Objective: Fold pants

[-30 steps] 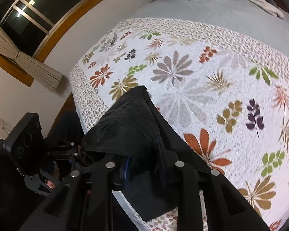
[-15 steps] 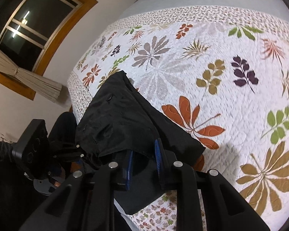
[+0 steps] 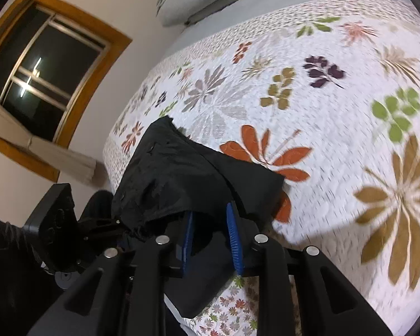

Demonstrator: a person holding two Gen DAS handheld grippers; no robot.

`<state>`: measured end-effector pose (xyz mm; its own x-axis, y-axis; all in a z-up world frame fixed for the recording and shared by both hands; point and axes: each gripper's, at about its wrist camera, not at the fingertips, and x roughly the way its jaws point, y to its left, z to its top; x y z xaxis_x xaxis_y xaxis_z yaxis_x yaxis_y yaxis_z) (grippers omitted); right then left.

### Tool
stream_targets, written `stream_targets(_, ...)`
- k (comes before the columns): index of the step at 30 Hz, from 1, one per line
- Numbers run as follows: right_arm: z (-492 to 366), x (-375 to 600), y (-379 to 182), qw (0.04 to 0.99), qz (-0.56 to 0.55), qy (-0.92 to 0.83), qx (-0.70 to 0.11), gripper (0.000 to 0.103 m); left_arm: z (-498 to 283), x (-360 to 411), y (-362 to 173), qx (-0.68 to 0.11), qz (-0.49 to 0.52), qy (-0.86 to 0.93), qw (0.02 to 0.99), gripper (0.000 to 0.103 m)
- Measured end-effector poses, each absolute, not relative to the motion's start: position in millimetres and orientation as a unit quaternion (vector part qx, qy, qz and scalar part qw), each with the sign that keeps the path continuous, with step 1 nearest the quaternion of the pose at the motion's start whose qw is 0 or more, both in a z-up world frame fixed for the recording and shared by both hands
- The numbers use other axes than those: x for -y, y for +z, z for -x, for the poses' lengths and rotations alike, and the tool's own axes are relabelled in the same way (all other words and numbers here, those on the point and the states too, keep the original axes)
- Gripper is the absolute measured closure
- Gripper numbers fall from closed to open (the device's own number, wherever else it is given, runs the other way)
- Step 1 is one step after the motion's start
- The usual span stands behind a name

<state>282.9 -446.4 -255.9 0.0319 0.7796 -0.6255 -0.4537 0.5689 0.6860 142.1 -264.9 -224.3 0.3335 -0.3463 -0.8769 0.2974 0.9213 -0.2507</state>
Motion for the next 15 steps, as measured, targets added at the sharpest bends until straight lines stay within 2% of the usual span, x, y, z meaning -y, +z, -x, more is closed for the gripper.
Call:
stream_targets(8,-245,470,-251,0.738,-0.173,0.402,-0.513,0.073,-144,275,-232,-0.556,0.0,-0.198,0.807,0.068)
stream_targets(10,-240,471,-251,0.74,-0.194,0.399,-0.506,0.064,-144,277,-233,-0.558,-0.003,-0.196,0.806,0.067)
stream_targets(12,-237,469,-256,0.737,-0.228,0.387,-0.505,0.036,-146,280,-233,-0.561,-0.003,-0.195,0.804,0.065)
stream_targets(14,-239,469,-266,0.718,-0.285,0.383,-0.506,0.023,-148,280,-232,-0.562,-0.001,-0.194,0.804,0.065)
stream_targets(15,-241,470,-273,0.702,-0.326,0.378,-0.508,0.02,-148,281,-231,-0.563,-0.001,-0.194,0.804,0.065)
